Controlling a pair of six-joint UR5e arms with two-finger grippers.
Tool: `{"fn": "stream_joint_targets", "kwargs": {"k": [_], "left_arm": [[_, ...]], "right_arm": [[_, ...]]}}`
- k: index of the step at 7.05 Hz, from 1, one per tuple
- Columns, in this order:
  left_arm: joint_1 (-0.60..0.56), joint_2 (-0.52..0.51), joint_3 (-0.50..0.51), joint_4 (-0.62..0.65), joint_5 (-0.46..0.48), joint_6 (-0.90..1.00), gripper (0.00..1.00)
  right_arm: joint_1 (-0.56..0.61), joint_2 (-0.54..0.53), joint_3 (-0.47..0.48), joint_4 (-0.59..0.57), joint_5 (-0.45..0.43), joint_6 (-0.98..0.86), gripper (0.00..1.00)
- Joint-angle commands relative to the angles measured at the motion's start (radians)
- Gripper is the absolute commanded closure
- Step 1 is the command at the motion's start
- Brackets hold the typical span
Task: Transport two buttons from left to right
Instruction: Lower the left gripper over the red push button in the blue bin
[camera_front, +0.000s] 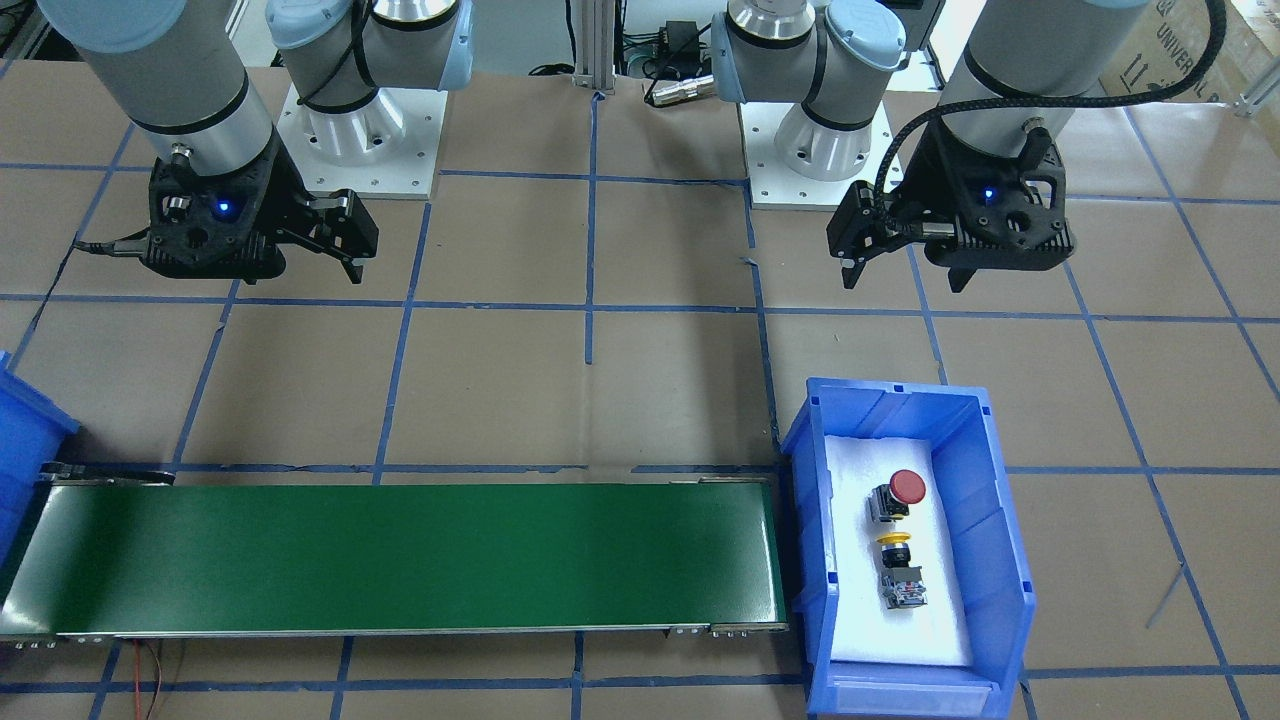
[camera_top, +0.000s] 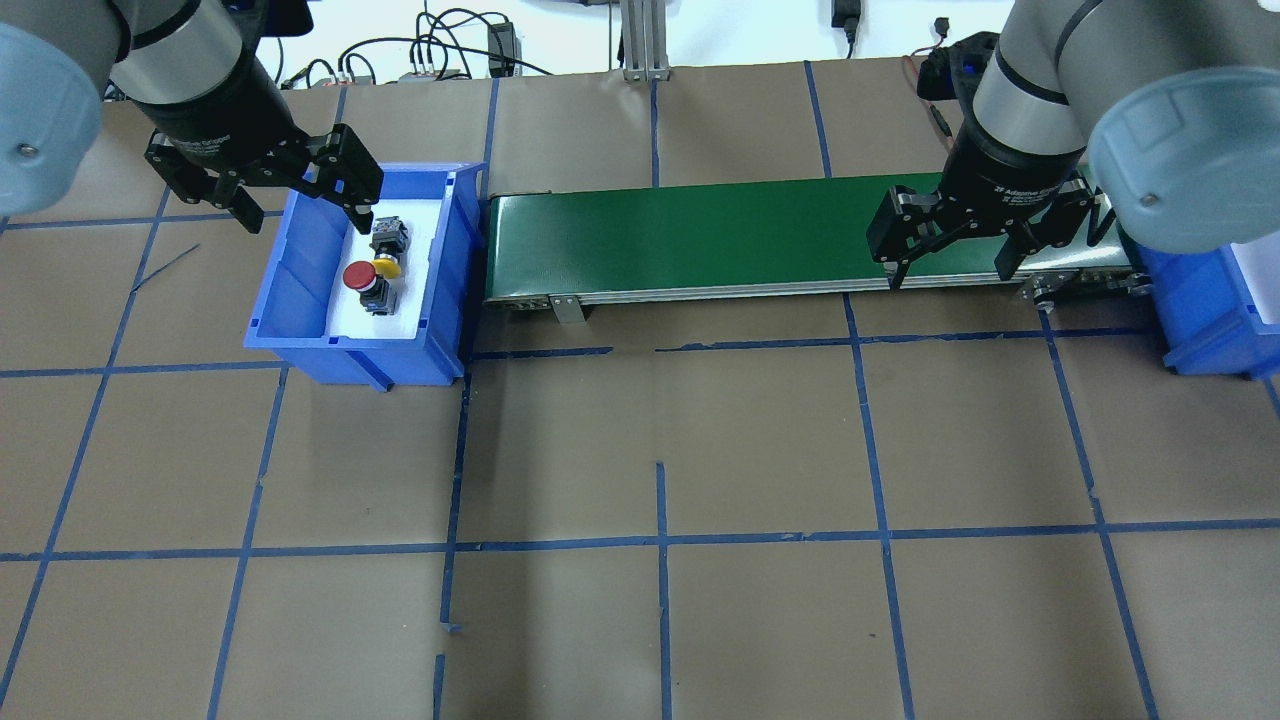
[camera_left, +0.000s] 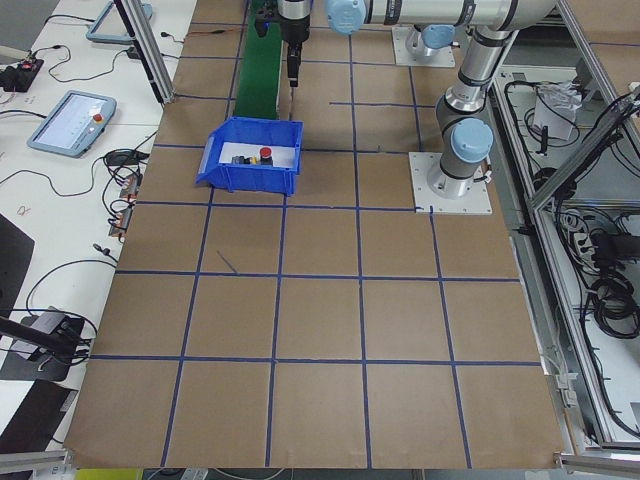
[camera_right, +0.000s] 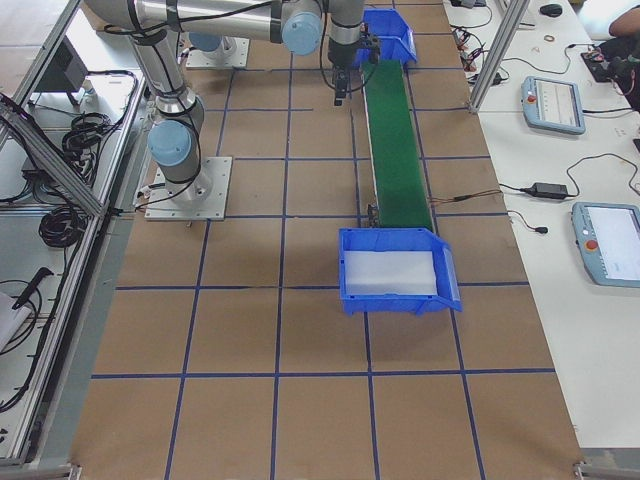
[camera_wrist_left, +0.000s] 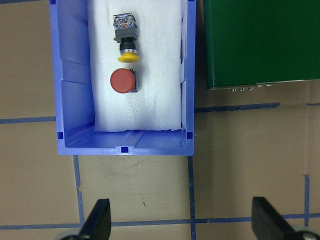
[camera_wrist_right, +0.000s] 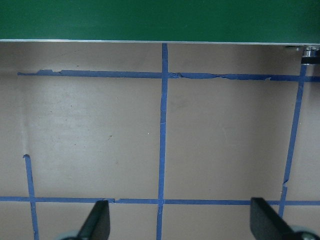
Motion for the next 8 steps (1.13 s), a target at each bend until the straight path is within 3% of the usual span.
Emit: {"fn": "stream_joint_targets", "kwargs": {"k": [1, 6, 8], "left_arm": [[-0.001, -0.004, 0.008, -0.015, -0.002, -0.024, 0.0], [0.003, -0.001, 0.014, -0.025, 0.015, -0.025, 0.0], [0.003, -0.001, 0.008, -0.088, 0.001, -0.026, 0.0]], "right_arm": [[0.0, 0.0, 0.0, 0.0, 0.0, 0.0, 0.0], [0.0, -0.002, 0.0, 0.0, 0.0, 0.0, 0.0], [0.0, 0.0, 0.0, 0.0, 0.0, 0.0, 0.0]]}}
